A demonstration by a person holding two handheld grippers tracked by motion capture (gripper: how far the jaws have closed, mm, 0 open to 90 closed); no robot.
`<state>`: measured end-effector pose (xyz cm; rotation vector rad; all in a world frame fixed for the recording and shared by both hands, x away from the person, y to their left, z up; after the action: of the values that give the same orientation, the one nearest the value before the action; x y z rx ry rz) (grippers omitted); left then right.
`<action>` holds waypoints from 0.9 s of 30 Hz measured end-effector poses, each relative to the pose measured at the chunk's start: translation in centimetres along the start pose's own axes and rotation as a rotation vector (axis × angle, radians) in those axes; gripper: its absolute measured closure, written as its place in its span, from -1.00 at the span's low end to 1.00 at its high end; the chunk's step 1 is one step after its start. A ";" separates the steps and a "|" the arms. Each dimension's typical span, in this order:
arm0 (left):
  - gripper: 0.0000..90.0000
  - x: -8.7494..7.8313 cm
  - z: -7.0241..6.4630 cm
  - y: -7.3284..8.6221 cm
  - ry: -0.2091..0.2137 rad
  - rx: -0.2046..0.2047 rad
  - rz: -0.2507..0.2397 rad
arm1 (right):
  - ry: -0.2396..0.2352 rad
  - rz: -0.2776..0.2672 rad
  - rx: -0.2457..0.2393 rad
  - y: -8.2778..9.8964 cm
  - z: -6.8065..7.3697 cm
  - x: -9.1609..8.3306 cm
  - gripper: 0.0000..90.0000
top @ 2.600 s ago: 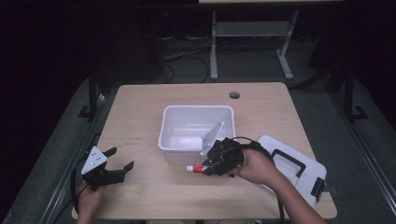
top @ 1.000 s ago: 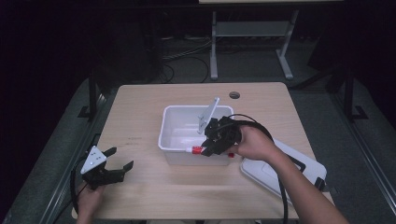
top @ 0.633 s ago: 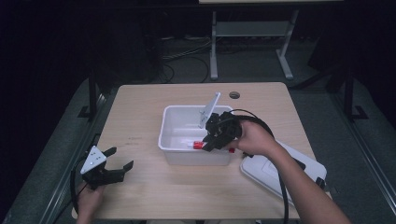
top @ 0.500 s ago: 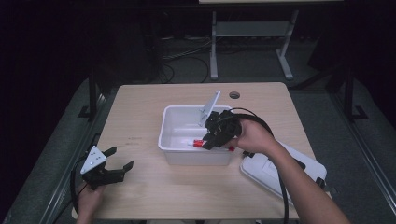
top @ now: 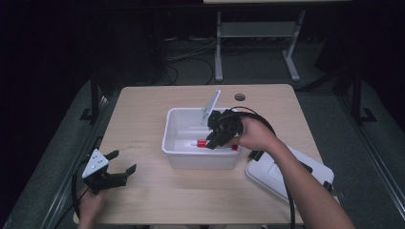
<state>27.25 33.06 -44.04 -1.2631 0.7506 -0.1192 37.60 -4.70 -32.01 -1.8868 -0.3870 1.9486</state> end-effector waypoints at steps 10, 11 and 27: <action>-0.69 0.0 0.0 0.0 0.002 -0.003 -0.003 | -0.009 0.011 0.011 0.0 -0.8 0.7 0.59; -0.69 0.0 0.0 0.0 0.001 -0.003 -0.003 | -0.010 0.012 0.010 0.0 -0.9 0.8 0.59; -0.69 -0.1 0.1 0.0 0.000 -0.008 -0.005 | -0.041 0.037 0.026 0.1 -1.6 3.0 0.58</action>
<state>27.21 33.17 -44.00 -1.2723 0.7482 -0.1203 39.17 -3.52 -34.77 -1.8527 -0.3394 2.0093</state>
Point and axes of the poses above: each handheld gripper's, and its own axes: x roughly forward along the jaws, y roughly out of its underside, z roughly to its left, the point moved 1 cm from there along x, roughly forward along the jaws, and after that the axes turned 1 degree about -y, right-handed, at the moved point
